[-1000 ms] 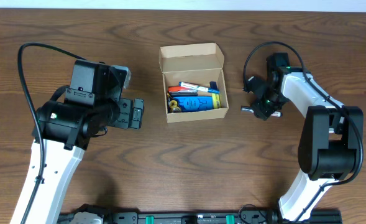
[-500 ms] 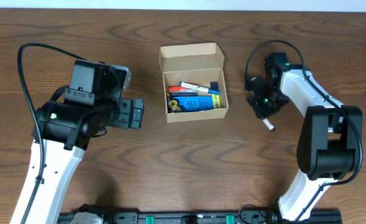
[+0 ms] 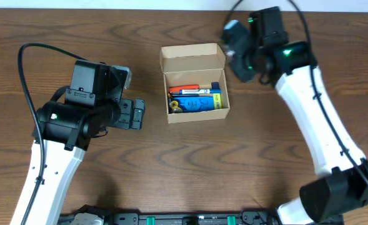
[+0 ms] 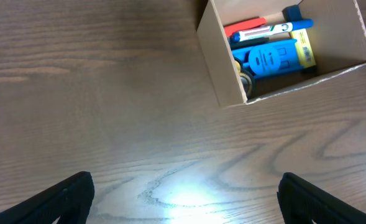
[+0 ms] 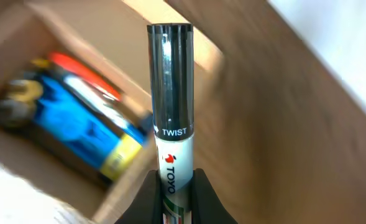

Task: Pack container
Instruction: 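Lower the black-capped marker into the box and release it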

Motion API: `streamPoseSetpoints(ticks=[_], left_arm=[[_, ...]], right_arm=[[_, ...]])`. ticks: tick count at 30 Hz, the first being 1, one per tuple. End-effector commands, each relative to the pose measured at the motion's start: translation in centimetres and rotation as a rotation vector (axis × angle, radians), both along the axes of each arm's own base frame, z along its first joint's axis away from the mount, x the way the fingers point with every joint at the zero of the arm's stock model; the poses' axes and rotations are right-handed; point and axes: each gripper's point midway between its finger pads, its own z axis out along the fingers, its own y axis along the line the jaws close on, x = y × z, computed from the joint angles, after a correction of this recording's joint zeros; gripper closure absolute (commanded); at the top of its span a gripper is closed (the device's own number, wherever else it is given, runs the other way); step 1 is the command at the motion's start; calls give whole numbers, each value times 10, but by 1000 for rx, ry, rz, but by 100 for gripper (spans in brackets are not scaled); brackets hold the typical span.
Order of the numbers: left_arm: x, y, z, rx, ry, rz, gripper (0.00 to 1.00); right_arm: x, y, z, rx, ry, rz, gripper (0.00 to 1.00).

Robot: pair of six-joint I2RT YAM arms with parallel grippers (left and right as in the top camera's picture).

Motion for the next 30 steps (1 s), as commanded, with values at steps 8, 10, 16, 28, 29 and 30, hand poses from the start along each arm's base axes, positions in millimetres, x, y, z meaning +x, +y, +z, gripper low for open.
streamPoseSetpoints(ticks=[8,10,16,28,29,30], left_arm=[[1,2,3,-1,-9,12,5],[1,2,3,-1,-9,12,5],[1,2,3,-1,-9,12,5],[1,2,3,-1,-9,12,5],[1,2,3,-1,-9,12,5],[1,2,3,-1,-9,12,5]], right_arm=[[-30,76,-84,-186,83,623,99],[-31,77,-96,-196,110,639,99],[-40,74,-121,-219,187,698,99],[-60,76,-128,-201,251,782,71],[-60,77,-128,-200,254,783,65],[-62,78,-128,-195,256,786,59]])
